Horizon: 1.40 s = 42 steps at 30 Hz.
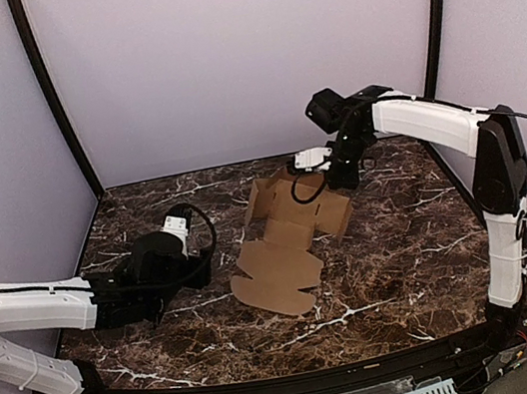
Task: Fold the paper box
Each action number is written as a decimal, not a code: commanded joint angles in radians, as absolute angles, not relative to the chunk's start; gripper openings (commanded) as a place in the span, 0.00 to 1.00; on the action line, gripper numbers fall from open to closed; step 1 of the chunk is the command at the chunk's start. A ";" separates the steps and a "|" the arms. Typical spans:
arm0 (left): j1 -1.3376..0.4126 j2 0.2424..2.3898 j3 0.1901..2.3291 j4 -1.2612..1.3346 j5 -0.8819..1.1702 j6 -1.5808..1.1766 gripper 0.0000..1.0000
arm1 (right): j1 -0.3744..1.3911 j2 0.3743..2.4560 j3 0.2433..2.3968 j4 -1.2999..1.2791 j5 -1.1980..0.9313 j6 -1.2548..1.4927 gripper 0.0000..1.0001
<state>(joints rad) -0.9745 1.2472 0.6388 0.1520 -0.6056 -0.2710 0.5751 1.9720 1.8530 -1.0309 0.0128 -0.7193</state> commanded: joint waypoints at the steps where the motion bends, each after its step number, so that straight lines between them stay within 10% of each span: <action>1: -0.974 1.273 0.591 0.203 -0.785 -0.252 0.70 | 0.680 1.982 1.866 -1.045 0.359 -0.890 0.00; 21: -0.830 1.660 0.548 0.852 -0.161 -0.103 0.68 | 0.917 1.747 1.254 -0.221 0.669 -1.119 0.00; 42: -0.830 1.871 0.721 1.005 -0.038 0.029 0.70 | 0.919 1.708 1.073 0.219 0.656 -1.246 0.00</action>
<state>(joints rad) -0.8238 1.8782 0.7063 0.9699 -0.0677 -0.0029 0.9134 1.7092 1.1137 0.1242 0.6701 -1.2495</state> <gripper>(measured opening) 0.687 0.007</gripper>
